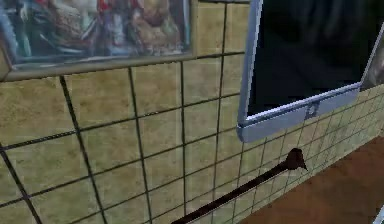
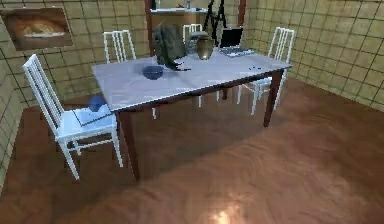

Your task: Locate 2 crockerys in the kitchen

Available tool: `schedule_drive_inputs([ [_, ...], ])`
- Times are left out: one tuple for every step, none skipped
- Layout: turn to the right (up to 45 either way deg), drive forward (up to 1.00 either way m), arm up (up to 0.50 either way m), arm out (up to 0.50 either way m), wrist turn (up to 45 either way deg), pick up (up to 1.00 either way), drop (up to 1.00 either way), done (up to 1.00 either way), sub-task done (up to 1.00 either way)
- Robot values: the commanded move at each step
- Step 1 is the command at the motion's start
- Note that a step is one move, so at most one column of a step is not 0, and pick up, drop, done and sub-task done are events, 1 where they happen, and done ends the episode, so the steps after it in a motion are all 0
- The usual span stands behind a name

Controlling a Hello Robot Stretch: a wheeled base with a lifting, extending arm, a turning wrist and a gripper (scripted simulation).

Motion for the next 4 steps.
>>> schedule_drive_inputs([
  [45.0,0.00,0.00,0.00,0.0,0.00,0.00,0.00,0.00],
  [45.0,0.00,0.00,0.00,0.0,0.00,0.00,0.00,0.00],
  [39.0,0.00,0.00,0.00,0.0,0.00,0.00,0.00,0.00],
  [0.0,1.00,0.00,0.00,0.0,0.00,0.00,0.00,0.00],
])
